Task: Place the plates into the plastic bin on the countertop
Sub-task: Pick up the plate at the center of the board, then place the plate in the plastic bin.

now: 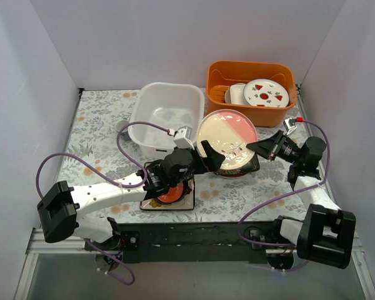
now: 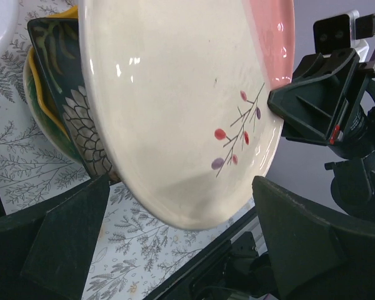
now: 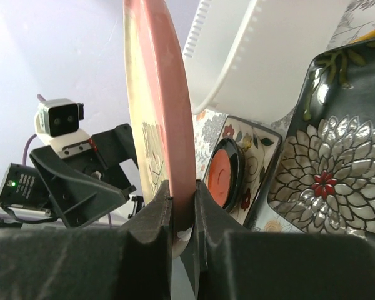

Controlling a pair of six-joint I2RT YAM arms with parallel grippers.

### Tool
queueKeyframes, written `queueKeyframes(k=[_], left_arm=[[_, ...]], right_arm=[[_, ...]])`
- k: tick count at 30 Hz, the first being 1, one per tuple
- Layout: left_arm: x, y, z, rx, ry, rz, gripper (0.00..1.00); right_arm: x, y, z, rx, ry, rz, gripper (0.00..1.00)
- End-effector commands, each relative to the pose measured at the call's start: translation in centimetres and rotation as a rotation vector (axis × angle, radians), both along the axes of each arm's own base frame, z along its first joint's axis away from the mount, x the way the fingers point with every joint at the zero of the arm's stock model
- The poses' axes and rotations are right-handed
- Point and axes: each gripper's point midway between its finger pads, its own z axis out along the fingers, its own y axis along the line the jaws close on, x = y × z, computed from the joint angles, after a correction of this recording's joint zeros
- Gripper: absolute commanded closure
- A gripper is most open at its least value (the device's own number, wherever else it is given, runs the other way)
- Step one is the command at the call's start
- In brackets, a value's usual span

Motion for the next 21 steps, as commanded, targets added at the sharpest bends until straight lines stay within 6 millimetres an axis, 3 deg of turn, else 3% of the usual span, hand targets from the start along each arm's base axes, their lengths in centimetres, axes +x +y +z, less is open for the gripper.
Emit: queueKeyframes(k=[1, 7, 12, 20, 21], left_arm=[[1.6, 0.3, 2.3, -0.047, -0.045, 0.070, 0.03], [1.9, 1.1, 2.6, -0.080, -0.061, 0.105, 0.13], [1.7, 0.8, 2.7, -0.092, -0.061, 0.089, 0.34], [1.7, 1.1, 2.6, -0.082, -0.057, 0.092, 1.00], [1.8, 1.2, 2.6, -0.080, -0.057, 0.098, 1.00]], right_arm=[[-1.4, 0.9, 2.5, 0.002, -0.113, 0.073, 0.99], [-2.4, 2.4, 2.1, 0.025, -0.095, 0.123, 0.99], [-2.8, 3.4, 1.6, 0.047, -0.087, 0.149, 0.99], [-2.7, 3.9, 1.4, 0.048, -0.083, 0.164, 0.99], [-2.7, 3.9, 1.3, 0.049, -0.077, 0.165, 0.99]])
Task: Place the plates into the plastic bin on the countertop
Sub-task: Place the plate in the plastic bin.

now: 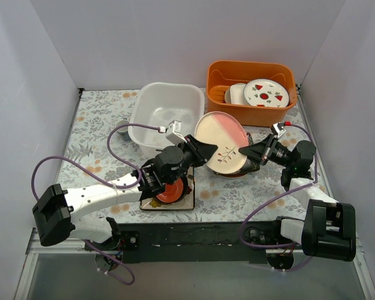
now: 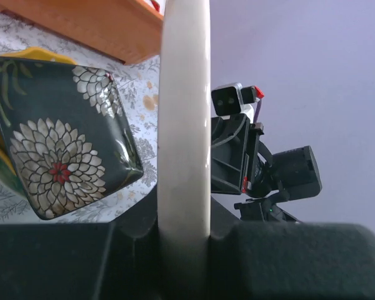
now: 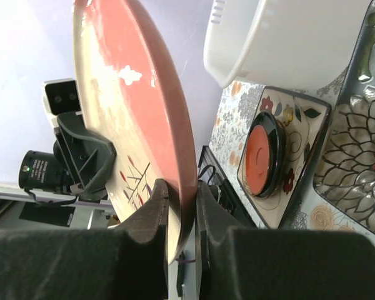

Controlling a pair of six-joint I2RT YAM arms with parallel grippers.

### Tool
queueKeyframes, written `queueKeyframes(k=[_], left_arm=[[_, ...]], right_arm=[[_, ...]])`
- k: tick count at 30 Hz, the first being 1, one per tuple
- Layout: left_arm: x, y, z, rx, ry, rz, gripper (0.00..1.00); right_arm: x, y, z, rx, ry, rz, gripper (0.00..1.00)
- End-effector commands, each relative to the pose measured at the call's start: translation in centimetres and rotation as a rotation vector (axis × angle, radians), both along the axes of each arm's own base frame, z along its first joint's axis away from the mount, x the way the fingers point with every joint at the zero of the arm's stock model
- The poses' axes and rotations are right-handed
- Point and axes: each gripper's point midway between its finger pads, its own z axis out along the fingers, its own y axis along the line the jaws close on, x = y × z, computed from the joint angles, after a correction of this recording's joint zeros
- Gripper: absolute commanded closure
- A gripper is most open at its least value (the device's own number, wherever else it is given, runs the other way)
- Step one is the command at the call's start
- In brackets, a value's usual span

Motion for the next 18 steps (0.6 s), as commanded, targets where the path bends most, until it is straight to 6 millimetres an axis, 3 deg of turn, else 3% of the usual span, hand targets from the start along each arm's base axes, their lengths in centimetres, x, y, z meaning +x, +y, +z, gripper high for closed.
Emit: queueKeyframes(k=[1, 8, 11, 15, 18], left_arm=[[0.5, 1.0, -2.4, 0.156, -0.024, 0.030, 1.00], [0.4, 1.1, -2.3, 0.162, -0.027, 0.029, 1.00], [0.5, 1.2, -2.3, 0.170, -0.030, 0.034, 1.00], [0.9, 1.5, -2.1, 0.184, -0.036, 0.047, 1.00], [1.6, 1.6, -1.7, 0.189, -0.037, 0.048, 1.00]], right_arm=[[-0.5, 0.8, 2.3, -0.035, -0.226, 0.040, 0.99], [-0.4, 0.8, 1.8, -0.036, -0.222, 0.045, 0.97], [-0.4, 0.8, 1.8, -0.037, -0.226, 0.043, 0.87], [-0.2, 0.8, 1.4, -0.036, -0.220, 0.040, 0.66], [-0.2, 0.8, 1.3, -0.034, -0.214, 0.040, 0.58]])
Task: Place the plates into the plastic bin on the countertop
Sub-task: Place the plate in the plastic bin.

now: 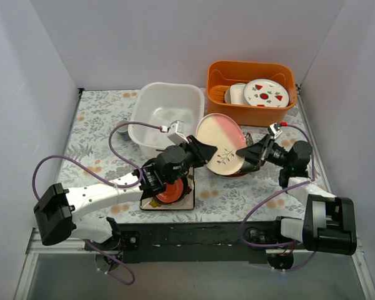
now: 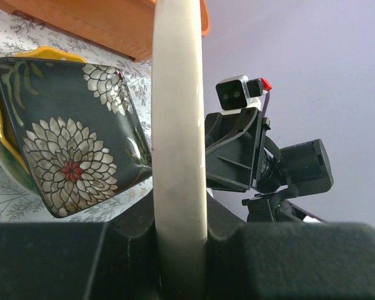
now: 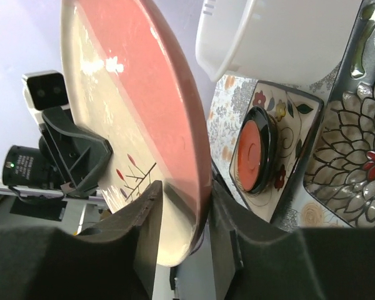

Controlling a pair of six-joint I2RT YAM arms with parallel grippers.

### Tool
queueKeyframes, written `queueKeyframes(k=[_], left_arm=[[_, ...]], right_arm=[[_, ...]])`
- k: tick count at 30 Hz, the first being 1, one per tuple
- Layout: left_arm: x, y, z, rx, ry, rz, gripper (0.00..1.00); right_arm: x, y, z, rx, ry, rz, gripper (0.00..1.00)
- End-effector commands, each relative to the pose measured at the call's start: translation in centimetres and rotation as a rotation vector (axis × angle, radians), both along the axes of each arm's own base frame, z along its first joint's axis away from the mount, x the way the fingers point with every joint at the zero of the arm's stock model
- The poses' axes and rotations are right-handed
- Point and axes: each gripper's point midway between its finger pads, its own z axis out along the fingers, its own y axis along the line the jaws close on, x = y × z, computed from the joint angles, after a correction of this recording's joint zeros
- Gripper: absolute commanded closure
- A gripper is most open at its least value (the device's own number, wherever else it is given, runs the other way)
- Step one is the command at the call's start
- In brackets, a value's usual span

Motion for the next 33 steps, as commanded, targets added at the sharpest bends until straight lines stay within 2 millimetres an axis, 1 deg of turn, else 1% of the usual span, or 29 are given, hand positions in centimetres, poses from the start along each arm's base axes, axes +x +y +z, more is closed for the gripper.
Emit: queueKeyframes(k=[1, 3, 5, 6, 8, 10, 11, 13, 14, 15, 18, 21, 25, 33], left_arm=[[1.7, 1.5, -1.0, 0.149, -0.033, 0.045, 1.00], [2.4, 1.9, -1.0, 0.156, -0.030, 0.045, 1.00], [3.0, 2.2, -0.8, 0.157, -0.026, 0.046, 1.00], [3.2, 2.3, -0.8, 0.160, -0.026, 0.046, 1.00], [3.9, 2.9, -0.7, 0.165, -0.029, 0.057, 1.00], [4.2, 3.1, -0.5, 0.162, -0.031, 0.049, 1.00], [4.7, 3.5, -0.4, 0.158, -0.030, 0.058, 1.00], [4.9, 3.6, -0.1, 0.151, -0.033, 0.045, 1.00], [5.4, 4.1, 0.1, 0.146, -0.033, 0.054, 1.00], [5.6, 4.2, 0.2, 0.142, -0.034, 0.052, 1.00], [6.0, 4.9, 1.1, 0.129, -0.046, 0.058, 1.00], [6.4, 5.5, 1.8, 0.120, -0.061, 0.061, 1.00], [6.7, 6.2, 3.0, 0.107, -0.088, 0.065, 1.00], [7.6, 7.6, 4.5, 0.083, -0.114, 0.070, 1.00]], right_arm=[[-0.2, 0.3, 1.6, -0.030, -0.193, 0.023, 0.56], [-0.2, 0.3, 1.4, -0.030, -0.182, 0.023, 0.52], [-0.2, 0.2, 1.1, -0.031, -0.173, 0.021, 0.49], [-0.2, 0.2, 1.1, -0.032, -0.177, 0.021, 0.46], [-0.2, 0.2, 1.1, -0.035, -0.174, 0.019, 0.43], [-0.1, 0.2, 1.1, -0.040, -0.173, 0.019, 0.40], [0.0, 0.2, 1.2, -0.045, -0.176, 0.019, 0.38], [0.1, 0.2, 1.2, -0.053, -0.184, 0.018, 0.35], [0.2, 0.2, 1.4, -0.057, -0.190, 0.018, 0.33], [0.2, 0.2, 1.2, -0.066, -0.193, 0.018, 0.26], [0.4, 0.1, 1.1, -0.083, -0.201, 0.007, 0.15], [0.4, 0.1, 0.8, -0.095, -0.199, 0.003, 0.13], [0.4, 0.0, 0.6, -0.097, -0.194, -0.001, 0.12], [0.4, 0.0, 0.5, -0.100, -0.193, 0.001, 0.12]])
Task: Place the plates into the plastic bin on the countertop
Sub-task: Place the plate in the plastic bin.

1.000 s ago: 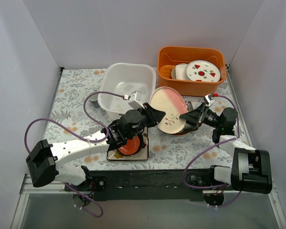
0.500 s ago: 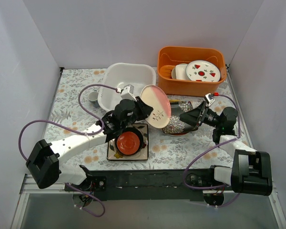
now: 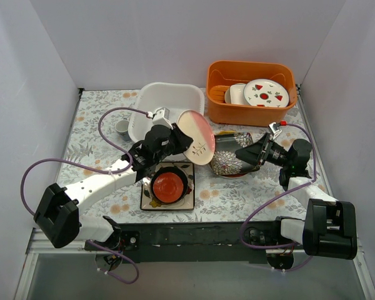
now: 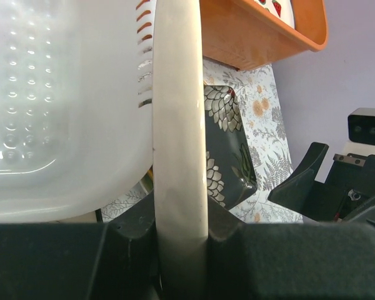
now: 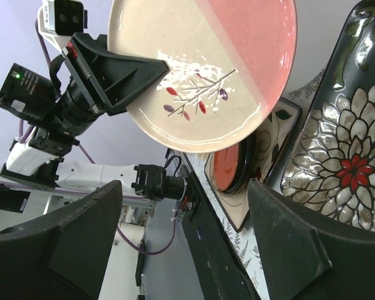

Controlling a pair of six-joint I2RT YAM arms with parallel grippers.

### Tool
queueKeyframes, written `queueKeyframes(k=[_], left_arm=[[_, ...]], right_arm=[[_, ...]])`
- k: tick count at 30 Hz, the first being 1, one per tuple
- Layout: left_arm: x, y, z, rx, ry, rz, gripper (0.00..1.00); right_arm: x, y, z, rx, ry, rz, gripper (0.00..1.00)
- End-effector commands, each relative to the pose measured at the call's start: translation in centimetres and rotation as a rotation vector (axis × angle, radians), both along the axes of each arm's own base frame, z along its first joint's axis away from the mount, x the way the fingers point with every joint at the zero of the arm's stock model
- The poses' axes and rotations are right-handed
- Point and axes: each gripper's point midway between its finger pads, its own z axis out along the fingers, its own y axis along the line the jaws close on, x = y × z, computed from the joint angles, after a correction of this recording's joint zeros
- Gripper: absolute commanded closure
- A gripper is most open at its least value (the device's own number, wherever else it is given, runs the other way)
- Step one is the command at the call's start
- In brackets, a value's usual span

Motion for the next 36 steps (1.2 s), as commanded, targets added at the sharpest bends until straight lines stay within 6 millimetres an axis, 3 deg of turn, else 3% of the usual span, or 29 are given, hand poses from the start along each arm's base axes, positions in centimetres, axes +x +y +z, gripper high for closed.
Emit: queueKeyframes(k=[1, 10, 23, 36], left_arm=[[0.9, 0.5, 9.9, -0.191, -0.198, -0.013, 1.00], [2.6, 2.0, 11.9, -0.240, -0.225, -0.063, 1.00], [5.6, 6.4, 14.1, -0.348, -0.247, -0.071, 1.00], [8.9, 10.0, 14.1, -0.318, -0.234, -0.017, 1.00]], right_arm=[[0.4, -0.1, 1.4, -0.015, -0.082, -0.001, 0.12], [0.3, -0.1, 1.0, -0.022, -0.078, -0.001, 0.12], [0.2, -0.1, 0.5, -0.032, -0.071, 0.003, 0.12], [0.1, -0.1, 0.4, -0.034, -0.077, 0.009, 0.12]])
